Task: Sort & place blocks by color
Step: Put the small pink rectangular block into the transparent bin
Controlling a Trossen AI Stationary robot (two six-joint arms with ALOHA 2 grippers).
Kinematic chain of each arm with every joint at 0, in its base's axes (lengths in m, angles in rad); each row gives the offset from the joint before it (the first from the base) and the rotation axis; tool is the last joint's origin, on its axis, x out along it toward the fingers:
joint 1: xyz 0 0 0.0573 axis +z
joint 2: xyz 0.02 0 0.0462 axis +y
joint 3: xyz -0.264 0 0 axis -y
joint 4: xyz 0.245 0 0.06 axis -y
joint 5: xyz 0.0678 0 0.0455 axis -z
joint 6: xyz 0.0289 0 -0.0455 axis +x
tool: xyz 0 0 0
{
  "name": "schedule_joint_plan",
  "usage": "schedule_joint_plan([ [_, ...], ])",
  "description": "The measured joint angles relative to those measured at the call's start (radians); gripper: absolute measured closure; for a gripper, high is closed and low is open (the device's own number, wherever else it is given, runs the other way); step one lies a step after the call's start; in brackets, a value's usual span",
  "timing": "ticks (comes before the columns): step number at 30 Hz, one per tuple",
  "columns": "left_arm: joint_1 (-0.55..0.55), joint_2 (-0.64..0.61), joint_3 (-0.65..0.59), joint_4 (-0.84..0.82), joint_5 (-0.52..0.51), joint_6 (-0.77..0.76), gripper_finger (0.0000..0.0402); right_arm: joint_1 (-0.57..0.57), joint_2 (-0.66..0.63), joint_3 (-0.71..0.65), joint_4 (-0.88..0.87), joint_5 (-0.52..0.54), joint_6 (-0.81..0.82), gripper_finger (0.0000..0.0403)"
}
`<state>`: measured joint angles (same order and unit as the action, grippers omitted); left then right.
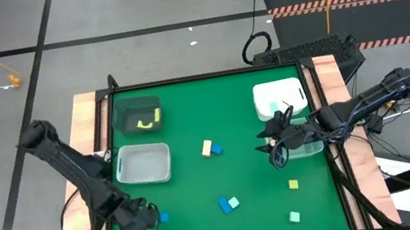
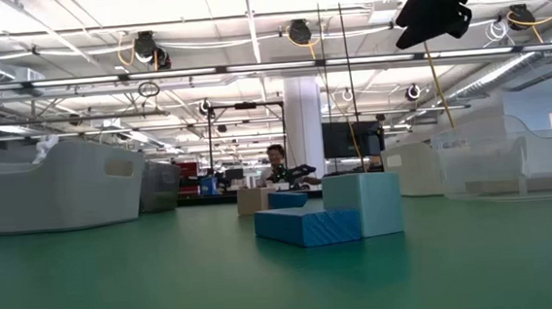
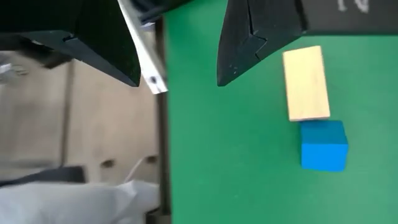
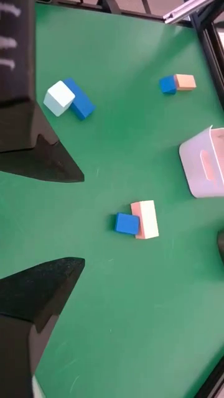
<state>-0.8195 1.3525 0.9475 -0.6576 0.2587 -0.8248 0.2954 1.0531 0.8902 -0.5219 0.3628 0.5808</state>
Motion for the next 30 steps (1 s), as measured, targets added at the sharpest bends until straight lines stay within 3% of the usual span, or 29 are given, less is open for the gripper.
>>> schedule_joint_plan([
  [8, -0.02, 0.131, 0.0, -0.08, -0.106, 0.006, 0.0188, -0.03, 0.0, 0.0, 0.002, 0.001, -0.012, 0.0202],
  [17, -0.02, 0.174, 0.0, -0.129, -0.233, -0.006, 0.0188, -0.055, 0.0, 0.0, 0.045, 0.002, -0.025, 0.0202],
  [30, -0.02, 0.268, 0.0, -0.127, -0.242, 0.101, 0.0188, -0.054, 0.0, 0.0, 0.048, 0.002, -0.025, 0.0202],
])
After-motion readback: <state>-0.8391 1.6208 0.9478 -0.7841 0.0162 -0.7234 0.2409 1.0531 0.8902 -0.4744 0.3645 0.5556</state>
